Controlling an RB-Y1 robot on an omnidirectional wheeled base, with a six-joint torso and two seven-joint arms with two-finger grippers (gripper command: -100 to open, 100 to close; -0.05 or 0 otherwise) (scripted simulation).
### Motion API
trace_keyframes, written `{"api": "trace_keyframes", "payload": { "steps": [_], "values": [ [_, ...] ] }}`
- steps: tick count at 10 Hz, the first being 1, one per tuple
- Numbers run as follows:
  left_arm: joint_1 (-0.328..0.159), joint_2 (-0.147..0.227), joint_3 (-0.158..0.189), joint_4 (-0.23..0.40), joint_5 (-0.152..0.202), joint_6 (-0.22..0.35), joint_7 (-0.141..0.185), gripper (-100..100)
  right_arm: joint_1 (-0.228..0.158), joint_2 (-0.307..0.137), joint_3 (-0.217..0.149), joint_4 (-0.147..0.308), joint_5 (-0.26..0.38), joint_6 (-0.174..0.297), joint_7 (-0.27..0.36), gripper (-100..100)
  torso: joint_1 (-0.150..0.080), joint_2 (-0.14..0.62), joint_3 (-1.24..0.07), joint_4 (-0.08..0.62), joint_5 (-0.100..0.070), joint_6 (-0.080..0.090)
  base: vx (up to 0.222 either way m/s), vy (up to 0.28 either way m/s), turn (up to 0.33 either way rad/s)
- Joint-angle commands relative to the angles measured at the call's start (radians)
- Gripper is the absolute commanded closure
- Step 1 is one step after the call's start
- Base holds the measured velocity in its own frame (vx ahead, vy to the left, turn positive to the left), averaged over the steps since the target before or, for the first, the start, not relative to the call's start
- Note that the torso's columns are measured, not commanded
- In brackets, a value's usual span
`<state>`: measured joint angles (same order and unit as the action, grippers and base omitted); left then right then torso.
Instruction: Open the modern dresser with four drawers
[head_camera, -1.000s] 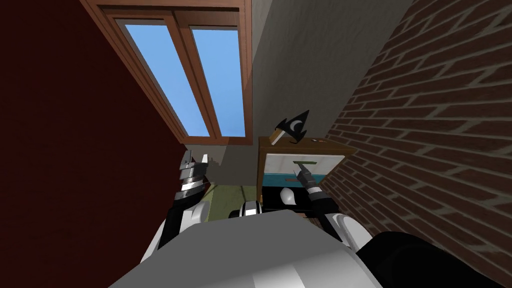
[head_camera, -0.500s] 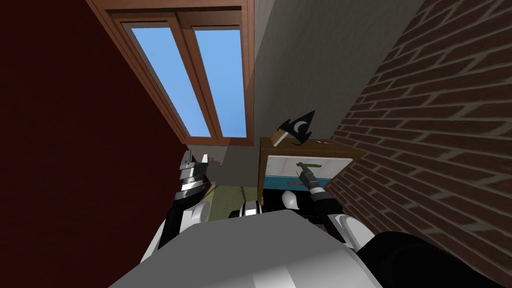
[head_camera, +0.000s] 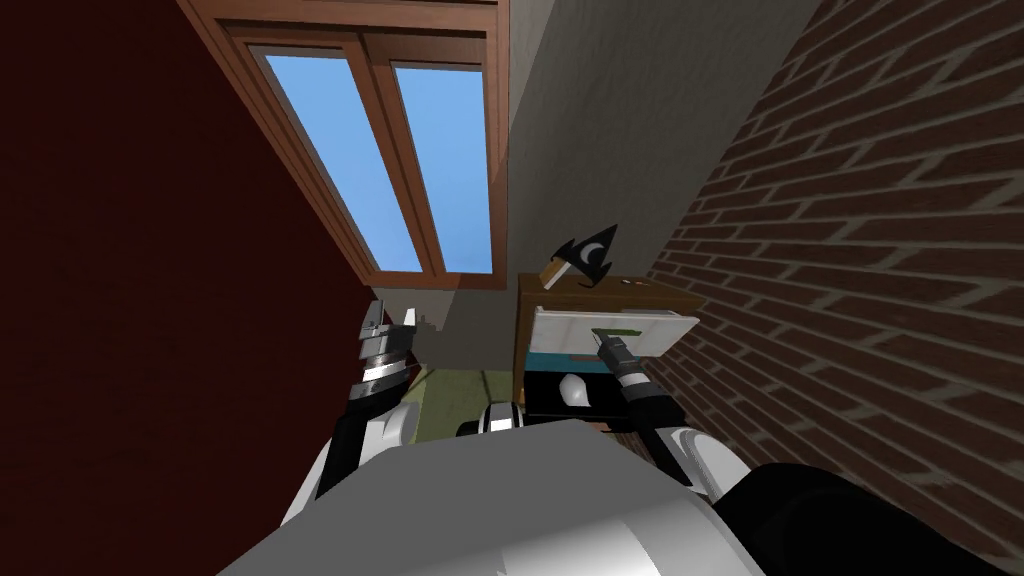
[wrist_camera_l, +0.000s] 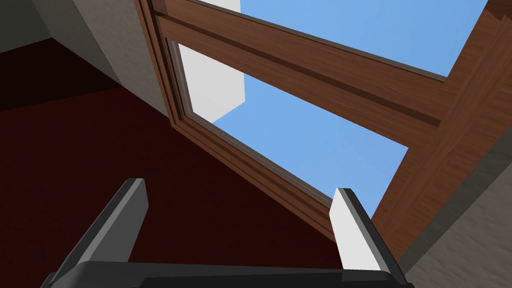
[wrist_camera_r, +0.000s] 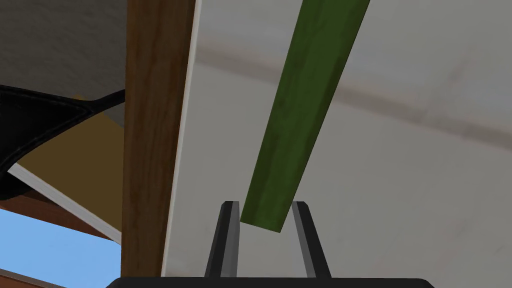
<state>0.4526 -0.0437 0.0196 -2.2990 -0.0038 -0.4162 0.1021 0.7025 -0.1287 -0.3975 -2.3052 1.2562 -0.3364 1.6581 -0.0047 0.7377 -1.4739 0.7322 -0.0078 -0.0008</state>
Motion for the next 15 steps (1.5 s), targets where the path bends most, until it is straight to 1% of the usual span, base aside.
{"api": "trace_keyframes", "payload": {
  "steps": [1, 2, 5, 6, 8, 9, 10, 11, 12, 14, 15],
  "values": [
    [0.000, 0.000, 0.000, 0.000, 0.000, 0.000, 0.000, 0, 0.009, -0.003, -0.001, -0.003, -0.002, -0.004, -0.004, 100, 0.000, -0.004, -0.002, 0.000, 0.001, 0.000, -0.076, 0.018, -0.011],
    [0.000, 0.000, 0.000, 0.000, 0.000, 0.000, 0.000, 0, 0.023, -0.006, 0.001, -0.006, -0.003, -0.013, -0.008, 100, 0.000, -0.010, -0.007, 0.001, 0.004, 0.000, -0.117, 0.022, -0.034],
    [0.000, 0.000, 0.000, 0.000, 0.000, 0.000, 0.000, 0, 0.043, -0.011, 0.005, -0.010, -0.004, -0.023, -0.014, 100, 0.000, -0.003, -0.002, 0.001, 0.002, 0.000, -0.184, 0.015, -0.034],
    [0.000, 0.000, 0.000, 0.000, 0.000, 0.000, 0.000, 0, 0.067, -0.035, -0.028, -0.057, -0.019, -0.011, -0.052, -100, -0.001, -0.003, -0.002, 0.000, 0.001, 0.000, -0.070, 0.025, -0.049],
    [0.001, 0.000, 0.000, 0.000, 0.000, 0.000, 0.000, 0, 0.101, -0.059, -0.055, -0.095, -0.030, -0.005, -0.089, -100, 0.004, -0.014, -0.011, 0.002, 0.008, 0.000, 0.086, 0.025, -0.047],
    [0.001, 0.000, 0.000, 0.000, 0.000, 0.000, 0.000, 0, 0.101, -0.059, -0.055, -0.095, -0.030, -0.005, -0.089, -100, 0.004, -0.010, -0.009, 0.003, 0.008, 0.000, 0.065, -0.002, -0.005],
    [0.001, 0.000, 0.000, 0.000, 0.000, 0.000, 0.000, 0, 0.118, -0.071, -0.069, -0.114, -0.036, -0.003, -0.108, -100, 0.004, -0.003, -0.005, 0.005, 0.008, 0.000, 0.056, 0.007, -0.011],
    [0.001, 0.000, 0.000, 0.000, 0.000, 0.000, 0.000, 0, 0.136, -0.083, -0.082, -0.133, -0.042, 0.000, -0.126, -100, 0.005, 0.002, -0.001, 0.006, 0.008, 0.001, 0.055, 0.013, -0.035],
    [0.001, 0.000, 0.000, 0.000, 0.000, 0.000, 0.000, 0, 0.170, -0.106, -0.109, -0.170, -0.054, 0.005, -0.164, -100, 0.006, 0.003, 0.000, 0.007, 0.008, 0.001, 0.069, 0.021, -0.061],
    [0.001, 0.000, 0.000, 0.000, 0.000, 0.000, 0.000, 0, 0.204, -0.130, -0.136, -0.208, -0.066, 0.011, -0.201, -100, 0.005, 0.001, -0.002, 0.006, 0.008, 0.001, 0.062, 0.028, -0.042],
    [0.001, 0.000, 0.000, 0.000, 0.000, 0.000, 0.000, 0, 0.189, -0.120, -0.125, -0.191, -0.062, 0.006, -0.181, -100, 0.005, 0.000, -0.002, 0.006, 0.008, 0.001, 0.023, 0.013, -0.006]
  ]
}}
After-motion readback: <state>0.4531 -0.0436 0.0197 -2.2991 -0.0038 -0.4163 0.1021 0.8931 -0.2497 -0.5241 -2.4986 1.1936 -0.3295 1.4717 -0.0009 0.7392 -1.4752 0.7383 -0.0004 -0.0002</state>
